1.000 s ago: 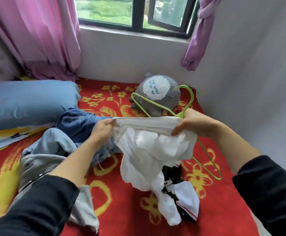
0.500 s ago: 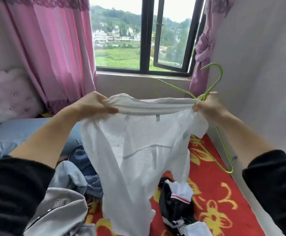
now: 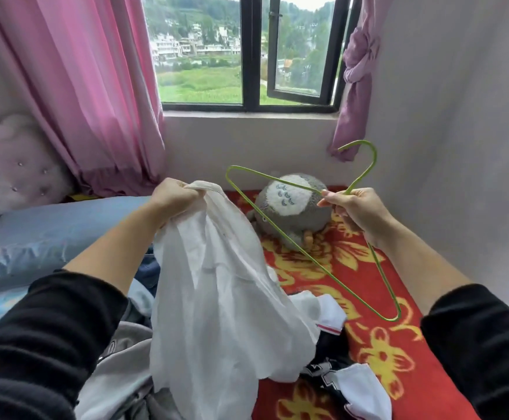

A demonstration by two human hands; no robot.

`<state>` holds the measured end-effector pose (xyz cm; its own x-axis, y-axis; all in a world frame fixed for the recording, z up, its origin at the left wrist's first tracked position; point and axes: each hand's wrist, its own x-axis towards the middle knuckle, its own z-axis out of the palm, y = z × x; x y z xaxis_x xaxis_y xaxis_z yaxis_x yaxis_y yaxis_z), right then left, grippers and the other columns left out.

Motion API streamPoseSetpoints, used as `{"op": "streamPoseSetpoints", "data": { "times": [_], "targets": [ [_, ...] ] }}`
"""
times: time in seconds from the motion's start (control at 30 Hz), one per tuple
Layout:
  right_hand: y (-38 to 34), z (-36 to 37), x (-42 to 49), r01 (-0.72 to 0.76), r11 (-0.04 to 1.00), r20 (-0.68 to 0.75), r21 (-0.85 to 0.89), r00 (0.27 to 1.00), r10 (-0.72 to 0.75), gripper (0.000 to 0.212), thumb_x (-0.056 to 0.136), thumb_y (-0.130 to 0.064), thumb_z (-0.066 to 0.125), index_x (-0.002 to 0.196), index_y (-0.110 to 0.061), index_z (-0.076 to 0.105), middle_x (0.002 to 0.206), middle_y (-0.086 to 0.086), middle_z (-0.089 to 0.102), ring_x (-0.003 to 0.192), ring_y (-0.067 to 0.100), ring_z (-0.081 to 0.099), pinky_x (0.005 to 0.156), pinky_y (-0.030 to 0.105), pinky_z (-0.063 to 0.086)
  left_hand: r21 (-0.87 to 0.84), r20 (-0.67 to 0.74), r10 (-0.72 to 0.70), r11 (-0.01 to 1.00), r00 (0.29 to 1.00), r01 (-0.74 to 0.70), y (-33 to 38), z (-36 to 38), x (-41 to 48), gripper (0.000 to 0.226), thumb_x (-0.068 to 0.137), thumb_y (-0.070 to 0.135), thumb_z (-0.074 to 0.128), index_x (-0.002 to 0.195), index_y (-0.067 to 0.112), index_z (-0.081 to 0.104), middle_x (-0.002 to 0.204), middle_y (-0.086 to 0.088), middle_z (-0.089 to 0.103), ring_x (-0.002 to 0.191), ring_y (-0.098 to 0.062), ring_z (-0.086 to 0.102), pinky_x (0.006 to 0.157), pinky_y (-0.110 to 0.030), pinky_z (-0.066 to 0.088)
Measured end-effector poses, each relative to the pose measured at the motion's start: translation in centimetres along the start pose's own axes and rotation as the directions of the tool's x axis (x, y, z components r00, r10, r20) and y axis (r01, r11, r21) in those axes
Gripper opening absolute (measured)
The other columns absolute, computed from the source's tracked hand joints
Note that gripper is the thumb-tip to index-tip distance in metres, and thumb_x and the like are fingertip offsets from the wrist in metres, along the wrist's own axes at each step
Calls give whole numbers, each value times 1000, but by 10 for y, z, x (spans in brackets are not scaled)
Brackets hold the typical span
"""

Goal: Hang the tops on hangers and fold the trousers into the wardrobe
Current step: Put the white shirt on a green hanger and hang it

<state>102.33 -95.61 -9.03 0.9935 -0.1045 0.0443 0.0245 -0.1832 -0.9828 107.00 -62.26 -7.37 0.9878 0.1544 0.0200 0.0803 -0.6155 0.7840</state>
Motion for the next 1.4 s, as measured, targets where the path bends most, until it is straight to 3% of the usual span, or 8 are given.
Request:
{"op": "streamPoseSetpoints", "data": {
  "times": [0.27, 0.5, 0.6, 0.73, 0.93, 1.1, 1.23, 1.4],
  "targets": [
    [34, -7, -28, -166, 983, 279, -84, 943, 183, 27, 85, -30, 68, 76, -5, 75, 48, -5, 24, 40, 10, 19, 38, 17, 17, 157, -34, 23, 987, 999, -18, -13, 16, -7, 18, 70, 30, 48, 58, 17, 49, 61, -6, 38, 59, -22, 36, 55, -29, 34],
    [48, 53, -31, -87, 959, 259, -270, 953, 159, 26, 90, -24, 64, 78, -3, 73, 41, -7, 33, 36, 10, 25, 37, 18, 21, 55, 54, 56, 997, 997, -59, 1, 36, -17, 22, 82, 24, 56, 63, 13, 58, 60, -4, 42, 59, -19, 39, 56, -30, 33],
    [55, 81, -30, -57, 942, 199, -332, 972, 129, 15, 90, -21, 61, 97, -9, 67, 61, -4, 51, 53, 14, 44, 49, 25, 37, -71, 160, 93, 994, 983, -82, 8, 44, -27, 24, 86, 26, 61, 75, 6, 66, 57, -1, 40, 47, -10, 36, 46, -20, 30],
    [53, 105, -31, 17, 957, 150, -289, 988, 28, 50, 87, -20, 61, 135, -19, 50, 74, -19, 50, 60, -3, 43, 57, 17, 33, -209, 368, 182, 972, 912, -109, 17, 45, -41, 18, 91, 21, 63, 87, 4, 66, 56, 1, 41, 39, -4, 33, 38, -16, 29],
    [45, 113, -26, 53, 981, 174, -188, 985, -20, 23, 77, -20, 69, 99, -24, 70, 53, -18, 54, 49, -2, 45, 51, 20, 36, -173, 677, 275, 961, 683, -216, 17, 30, -45, 33, 82, 6, 71, 114, 12, 69, 90, -2, 70, 78, -12, 59, 75, -21, 50],
    [42, 106, -26, 6, 992, 165, -126, 986, 15, 12, 77, -17, 68, 73, -7, 64, 48, -7, 44, 43, 9, 37, 44, 23, 30, 338, 513, 228, 833, 828, -439, -6, 36, -43, 72, 72, 31, 78, 136, 32, 47, 129, 12, 43, 121, -10, 31, 99, -28, 28],
    [34, 106, -32, -78, 995, 269, 54, 961, 60, 16, 71, -6, 61, 86, 1, 61, 51, 0, 49, 43, 14, 40, 39, 21, 34, 422, 396, 354, 750, 847, -510, -13, 50, -47, 13, 83, 36, 64, 82, 22, 63, 85, 6, 60, 92, -23, 54, 75, -32, 32],
    [39, 82, -30, -297, 942, 604, 158, 783, 145, 20, 67, -11, 51, 74, -13, 70, 89, 14, 66, 81, 24, 60, 78, 34, 50, 299, 275, 532, 744, 801, -597, -11, 49, -50, 37, 70, 40, 52, 63, 4, 60, 63, -5, 57, 65, -28, 52, 60, -35, 38]
  ]
}}
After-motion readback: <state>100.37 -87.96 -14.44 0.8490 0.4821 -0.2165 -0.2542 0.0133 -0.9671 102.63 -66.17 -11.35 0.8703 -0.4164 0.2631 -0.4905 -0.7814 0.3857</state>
